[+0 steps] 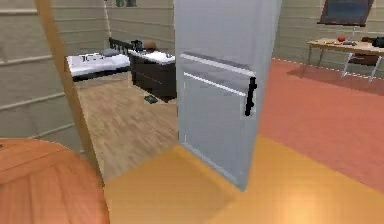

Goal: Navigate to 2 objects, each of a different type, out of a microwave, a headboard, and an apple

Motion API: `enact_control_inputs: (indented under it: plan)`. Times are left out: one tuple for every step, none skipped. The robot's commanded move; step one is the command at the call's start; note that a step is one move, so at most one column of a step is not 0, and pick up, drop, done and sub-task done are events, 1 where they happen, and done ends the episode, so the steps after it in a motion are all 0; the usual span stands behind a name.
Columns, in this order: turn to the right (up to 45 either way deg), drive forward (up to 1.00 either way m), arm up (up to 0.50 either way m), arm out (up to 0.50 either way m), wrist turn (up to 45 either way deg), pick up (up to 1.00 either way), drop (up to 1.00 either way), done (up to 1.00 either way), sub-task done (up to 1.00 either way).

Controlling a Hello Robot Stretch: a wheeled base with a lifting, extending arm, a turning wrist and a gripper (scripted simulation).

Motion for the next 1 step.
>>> enact_control_inputs:
  plan:
    - [0.0,0.5,0.0,0.0,0.0,0.0,0.0,0.0,0.0]
